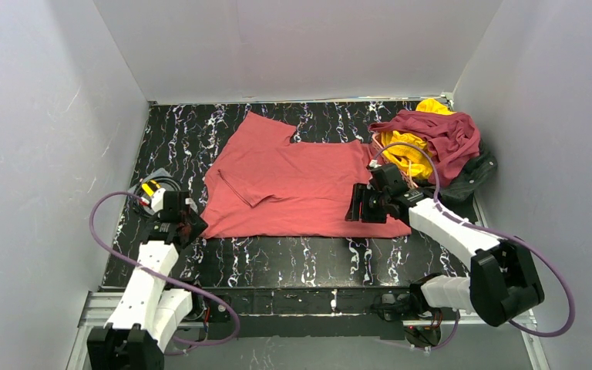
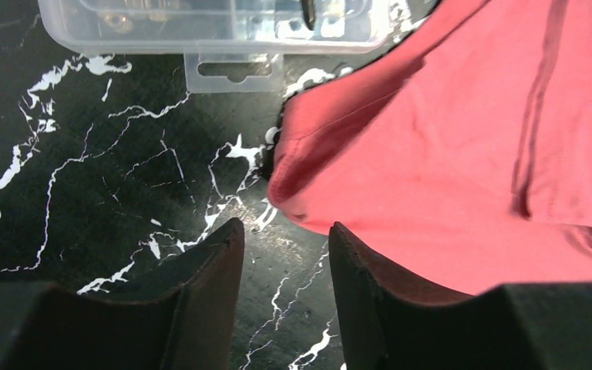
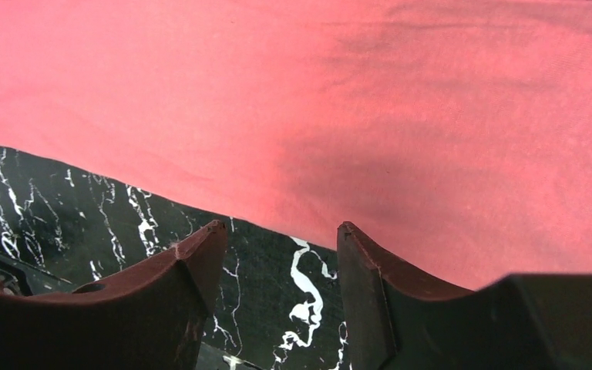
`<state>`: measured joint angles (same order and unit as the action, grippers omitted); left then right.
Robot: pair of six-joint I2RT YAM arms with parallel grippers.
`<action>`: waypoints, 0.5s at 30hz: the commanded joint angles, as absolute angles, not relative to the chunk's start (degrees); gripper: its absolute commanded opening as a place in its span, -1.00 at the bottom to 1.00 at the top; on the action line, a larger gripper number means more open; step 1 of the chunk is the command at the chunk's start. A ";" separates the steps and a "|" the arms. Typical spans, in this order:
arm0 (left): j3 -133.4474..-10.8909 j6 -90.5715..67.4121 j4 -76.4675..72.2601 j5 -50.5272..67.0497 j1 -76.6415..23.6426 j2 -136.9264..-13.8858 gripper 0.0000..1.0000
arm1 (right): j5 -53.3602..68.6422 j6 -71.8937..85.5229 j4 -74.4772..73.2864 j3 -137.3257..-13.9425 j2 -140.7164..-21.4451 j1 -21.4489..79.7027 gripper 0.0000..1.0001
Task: Fold and stack the mixed laundry pile
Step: Fold the T-shirt at the center of the board.
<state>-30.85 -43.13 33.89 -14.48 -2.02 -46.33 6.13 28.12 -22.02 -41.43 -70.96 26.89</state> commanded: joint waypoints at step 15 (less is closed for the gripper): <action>-28.82 -41.73 29.80 -11.50 -1.89 -57.50 -0.37 | 5.99 28.26 -15.88 -39.16 -75.96 27.12 0.21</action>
